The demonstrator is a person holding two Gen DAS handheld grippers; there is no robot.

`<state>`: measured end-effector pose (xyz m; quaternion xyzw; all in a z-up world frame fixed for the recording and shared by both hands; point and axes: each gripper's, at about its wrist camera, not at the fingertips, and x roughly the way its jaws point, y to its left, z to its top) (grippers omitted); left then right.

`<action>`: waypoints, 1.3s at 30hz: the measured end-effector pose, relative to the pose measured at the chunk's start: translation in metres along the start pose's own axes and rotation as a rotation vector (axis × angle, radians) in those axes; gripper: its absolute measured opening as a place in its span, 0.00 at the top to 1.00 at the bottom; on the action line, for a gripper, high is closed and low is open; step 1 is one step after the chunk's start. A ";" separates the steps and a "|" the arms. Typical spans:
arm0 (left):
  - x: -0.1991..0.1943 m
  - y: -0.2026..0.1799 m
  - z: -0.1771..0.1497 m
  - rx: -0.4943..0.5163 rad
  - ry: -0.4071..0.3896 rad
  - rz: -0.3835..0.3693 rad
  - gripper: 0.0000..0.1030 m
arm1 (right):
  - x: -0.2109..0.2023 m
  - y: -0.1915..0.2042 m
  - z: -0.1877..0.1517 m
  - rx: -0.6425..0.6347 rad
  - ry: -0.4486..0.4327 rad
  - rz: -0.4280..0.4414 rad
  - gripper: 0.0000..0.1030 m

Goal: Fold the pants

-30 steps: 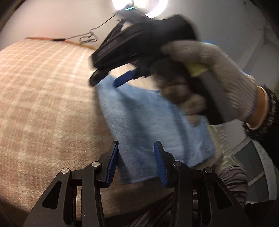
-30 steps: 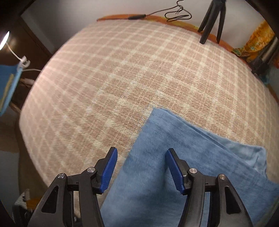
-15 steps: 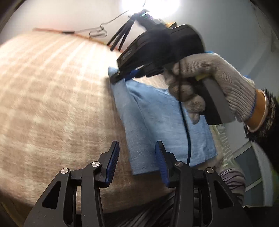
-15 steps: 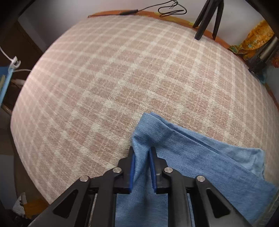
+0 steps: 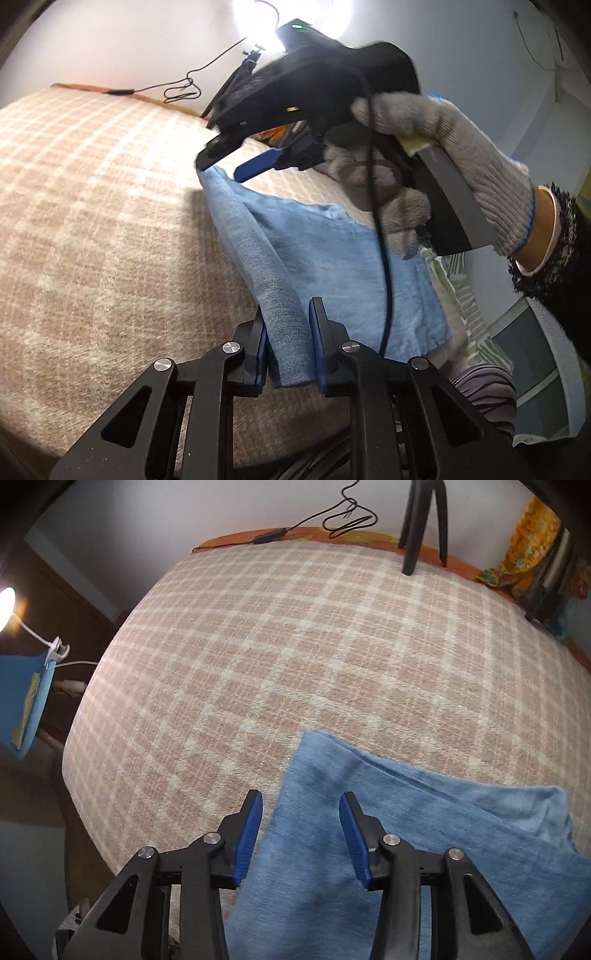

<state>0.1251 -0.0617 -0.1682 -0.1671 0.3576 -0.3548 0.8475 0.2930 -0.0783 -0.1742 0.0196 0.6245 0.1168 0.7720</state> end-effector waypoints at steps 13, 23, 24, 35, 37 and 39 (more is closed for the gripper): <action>0.014 -0.027 0.011 0.070 0.033 -0.037 0.85 | 0.016 0.010 -0.013 -0.053 0.021 -0.086 0.87; 0.034 -0.072 0.025 0.162 0.053 -0.107 0.86 | -0.050 -0.068 -0.052 0.150 -0.248 0.176 0.97; 0.035 -0.074 0.027 0.164 0.055 -0.115 0.86 | -0.056 -0.078 -0.056 0.174 -0.269 0.193 0.97; 0.060 -0.112 0.044 0.278 0.111 -0.147 0.86 | -0.084 -0.125 -0.079 0.249 -0.352 0.206 0.97; 0.068 -0.115 0.045 0.295 0.119 -0.154 0.86 | -0.089 -0.133 -0.084 0.255 -0.361 0.194 0.97; 0.073 -0.120 0.044 0.309 0.129 -0.162 0.86 | -0.093 -0.139 -0.088 0.260 -0.366 0.183 0.97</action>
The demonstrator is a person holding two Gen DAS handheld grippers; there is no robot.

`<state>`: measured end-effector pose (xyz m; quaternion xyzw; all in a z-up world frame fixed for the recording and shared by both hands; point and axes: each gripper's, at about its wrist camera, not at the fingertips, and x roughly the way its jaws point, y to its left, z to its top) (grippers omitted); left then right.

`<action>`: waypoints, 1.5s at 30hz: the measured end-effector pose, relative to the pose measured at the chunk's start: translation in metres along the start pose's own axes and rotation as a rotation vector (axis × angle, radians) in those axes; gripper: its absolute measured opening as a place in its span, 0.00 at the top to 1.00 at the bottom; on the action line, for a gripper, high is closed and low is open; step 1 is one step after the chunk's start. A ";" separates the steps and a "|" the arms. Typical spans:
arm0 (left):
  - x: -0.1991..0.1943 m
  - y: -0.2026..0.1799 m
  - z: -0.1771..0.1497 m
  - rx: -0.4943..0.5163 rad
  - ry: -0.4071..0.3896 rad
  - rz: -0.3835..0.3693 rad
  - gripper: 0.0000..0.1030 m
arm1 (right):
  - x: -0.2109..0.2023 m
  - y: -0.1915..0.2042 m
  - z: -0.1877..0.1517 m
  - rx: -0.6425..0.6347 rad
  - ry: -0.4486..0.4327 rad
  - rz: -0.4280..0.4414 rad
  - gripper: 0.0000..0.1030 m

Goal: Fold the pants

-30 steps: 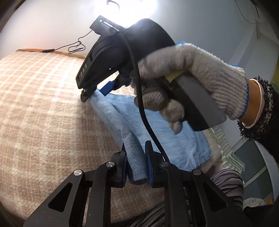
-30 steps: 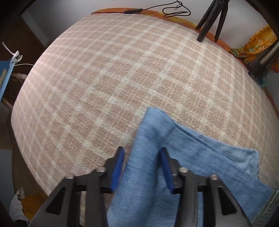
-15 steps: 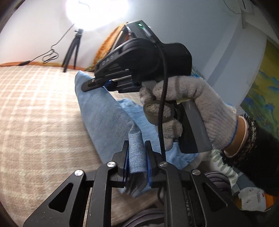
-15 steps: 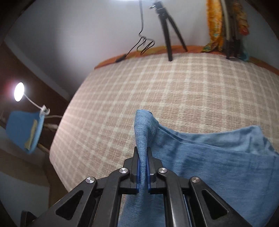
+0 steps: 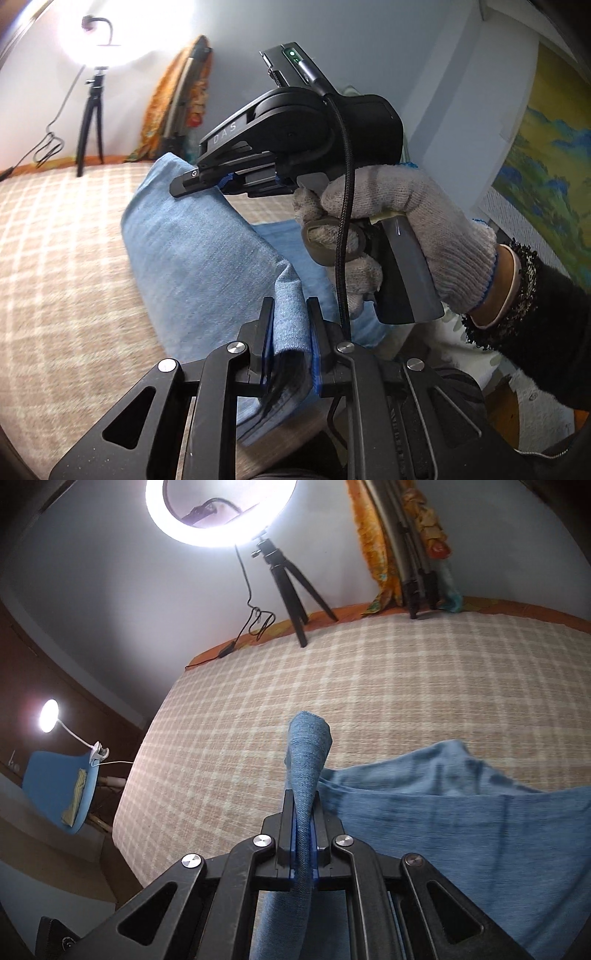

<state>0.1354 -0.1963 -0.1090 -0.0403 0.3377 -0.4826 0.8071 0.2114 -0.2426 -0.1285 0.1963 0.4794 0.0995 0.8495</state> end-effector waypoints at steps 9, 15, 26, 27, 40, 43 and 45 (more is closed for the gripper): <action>0.035 -0.025 0.012 0.095 0.065 -0.004 0.86 | -0.029 -0.040 0.001 0.008 -0.025 -0.048 0.97; 0.056 -0.035 0.016 0.127 0.098 -0.017 0.86 | -0.039 -0.074 -0.007 0.040 -0.033 -0.071 0.97; 0.080 -0.062 0.022 0.137 0.118 -0.097 0.87 | -0.071 -0.114 -0.015 0.068 -0.065 -0.110 0.98; 0.082 -0.064 0.022 0.138 0.120 -0.104 0.87 | -0.073 -0.117 -0.016 0.073 -0.067 -0.113 0.98; 0.116 -0.094 0.024 0.181 0.156 -0.168 0.87 | -0.105 -0.160 -0.026 0.097 -0.078 -0.184 0.98; 0.123 -0.100 0.024 0.190 0.165 -0.183 0.87 | -0.112 -0.168 -0.027 0.096 -0.089 -0.206 0.98; 0.128 -0.101 0.024 0.197 0.171 -0.190 0.87 | -0.116 -0.174 -0.028 0.103 -0.090 -0.210 0.98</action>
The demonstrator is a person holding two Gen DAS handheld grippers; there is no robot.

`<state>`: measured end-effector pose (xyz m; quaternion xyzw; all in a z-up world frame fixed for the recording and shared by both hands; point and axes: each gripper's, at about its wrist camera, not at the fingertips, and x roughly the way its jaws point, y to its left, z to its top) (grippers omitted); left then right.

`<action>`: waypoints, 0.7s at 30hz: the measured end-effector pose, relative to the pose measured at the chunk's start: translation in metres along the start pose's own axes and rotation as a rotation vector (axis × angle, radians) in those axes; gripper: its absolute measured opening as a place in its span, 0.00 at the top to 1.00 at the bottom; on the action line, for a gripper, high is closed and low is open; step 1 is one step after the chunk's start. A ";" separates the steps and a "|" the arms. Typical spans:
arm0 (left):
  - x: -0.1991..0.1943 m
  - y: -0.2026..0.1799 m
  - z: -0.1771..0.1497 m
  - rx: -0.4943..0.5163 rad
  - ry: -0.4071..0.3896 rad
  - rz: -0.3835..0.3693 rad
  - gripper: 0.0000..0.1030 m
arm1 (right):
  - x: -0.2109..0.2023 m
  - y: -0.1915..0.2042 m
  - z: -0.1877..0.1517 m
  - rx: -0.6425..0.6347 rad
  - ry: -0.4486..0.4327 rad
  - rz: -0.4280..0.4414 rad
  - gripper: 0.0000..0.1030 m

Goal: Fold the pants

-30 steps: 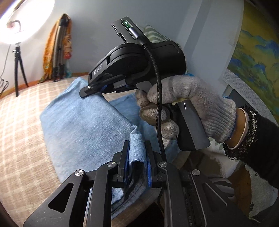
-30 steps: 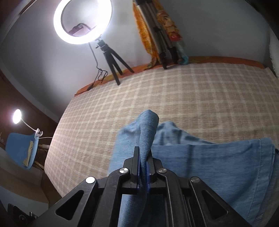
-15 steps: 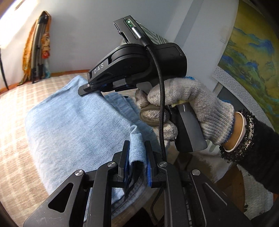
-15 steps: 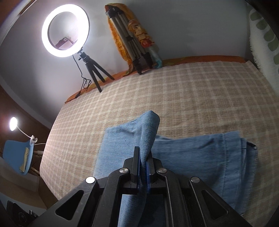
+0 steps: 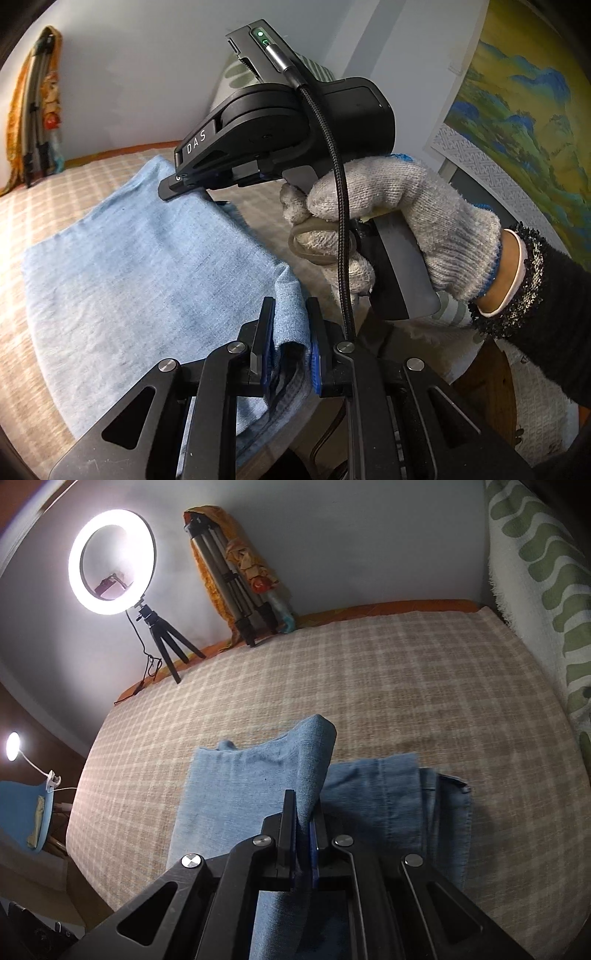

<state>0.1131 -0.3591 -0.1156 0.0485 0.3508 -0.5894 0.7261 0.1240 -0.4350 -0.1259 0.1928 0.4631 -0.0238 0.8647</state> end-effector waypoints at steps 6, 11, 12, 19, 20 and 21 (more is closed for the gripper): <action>0.014 0.001 0.002 0.018 0.031 -0.016 0.87 | -0.002 -0.025 -0.003 0.033 0.001 -0.011 0.98; 0.023 0.002 0.004 0.031 0.056 -0.025 0.87 | 0.001 -0.041 -0.012 0.059 0.004 -0.018 0.98; 0.025 0.001 0.005 0.032 0.058 -0.028 0.87 | 0.001 -0.042 -0.012 0.060 0.003 -0.020 0.98; 0.030 0.002 0.008 0.051 0.068 -0.049 0.87 | -0.006 -0.055 -0.015 0.068 -0.004 -0.043 0.98; 0.030 0.005 0.006 0.051 0.071 -0.051 0.87 | -0.007 -0.057 -0.016 0.071 -0.003 -0.045 0.98; 0.032 0.005 0.006 0.054 0.077 -0.052 0.87 | -0.006 -0.059 -0.017 0.075 -0.003 -0.048 0.98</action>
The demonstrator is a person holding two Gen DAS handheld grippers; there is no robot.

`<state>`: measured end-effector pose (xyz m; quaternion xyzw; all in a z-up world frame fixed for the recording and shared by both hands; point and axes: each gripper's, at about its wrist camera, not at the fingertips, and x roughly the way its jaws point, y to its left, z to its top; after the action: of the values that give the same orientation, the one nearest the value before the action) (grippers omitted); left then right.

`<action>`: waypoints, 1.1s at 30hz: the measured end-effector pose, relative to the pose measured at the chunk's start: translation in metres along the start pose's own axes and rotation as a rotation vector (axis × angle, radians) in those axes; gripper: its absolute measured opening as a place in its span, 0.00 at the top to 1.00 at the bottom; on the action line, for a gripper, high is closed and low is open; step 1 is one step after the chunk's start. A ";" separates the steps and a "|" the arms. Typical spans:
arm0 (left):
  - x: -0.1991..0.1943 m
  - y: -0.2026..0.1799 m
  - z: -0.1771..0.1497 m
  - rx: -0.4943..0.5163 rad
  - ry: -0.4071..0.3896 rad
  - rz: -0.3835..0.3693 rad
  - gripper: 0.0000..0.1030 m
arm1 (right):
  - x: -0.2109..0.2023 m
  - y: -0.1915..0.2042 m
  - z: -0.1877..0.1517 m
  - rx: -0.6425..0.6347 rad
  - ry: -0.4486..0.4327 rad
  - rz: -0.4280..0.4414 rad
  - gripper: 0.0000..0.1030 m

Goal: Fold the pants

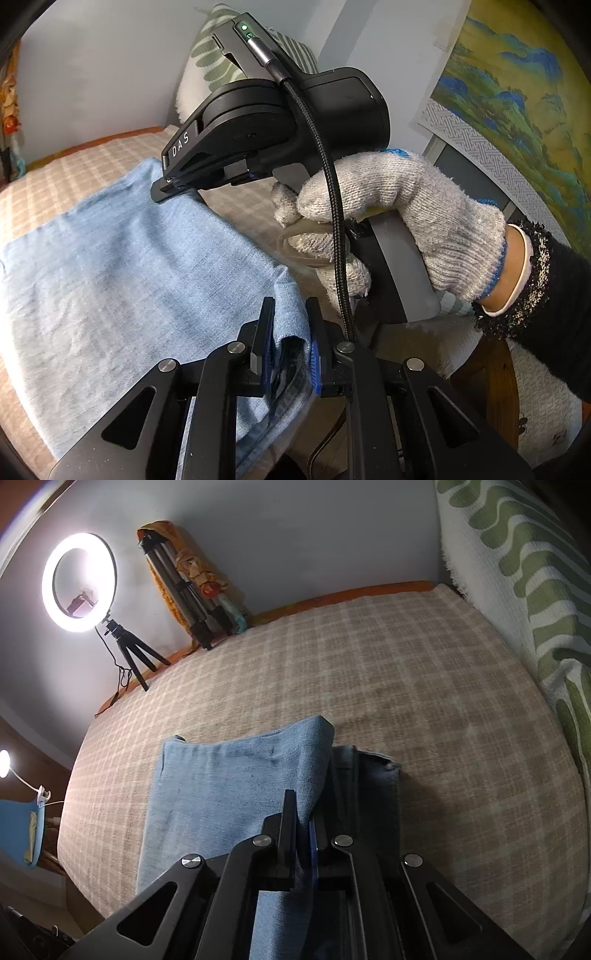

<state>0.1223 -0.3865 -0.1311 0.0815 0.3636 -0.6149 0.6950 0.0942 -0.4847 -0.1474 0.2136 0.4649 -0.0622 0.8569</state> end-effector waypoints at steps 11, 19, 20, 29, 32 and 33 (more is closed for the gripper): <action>0.002 0.008 -0.007 0.017 0.042 0.039 0.87 | 0.020 -0.014 -0.004 0.015 0.033 0.001 0.98; -0.012 0.008 -0.011 0.042 0.064 0.073 0.83 | 0.023 -0.017 -0.005 0.025 0.041 0.004 0.97; -0.012 0.007 -0.011 0.046 0.066 0.078 0.81 | 0.023 -0.018 -0.005 0.031 0.039 0.006 0.96; -0.037 0.008 -0.027 0.074 0.054 0.126 0.64 | 0.009 -0.017 -0.003 0.023 0.004 -0.040 0.92; -0.045 0.011 -0.032 0.070 0.050 0.123 0.64 | 0.004 -0.015 -0.003 0.012 0.003 -0.045 0.90; -0.048 0.013 -0.034 0.067 0.049 0.123 0.64 | 0.002 -0.015 -0.004 0.010 0.003 -0.046 0.89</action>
<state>0.1210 -0.3267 -0.1310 0.1421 0.3541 -0.5808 0.7191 0.0882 -0.4963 -0.1557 0.2073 0.4707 -0.0839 0.8535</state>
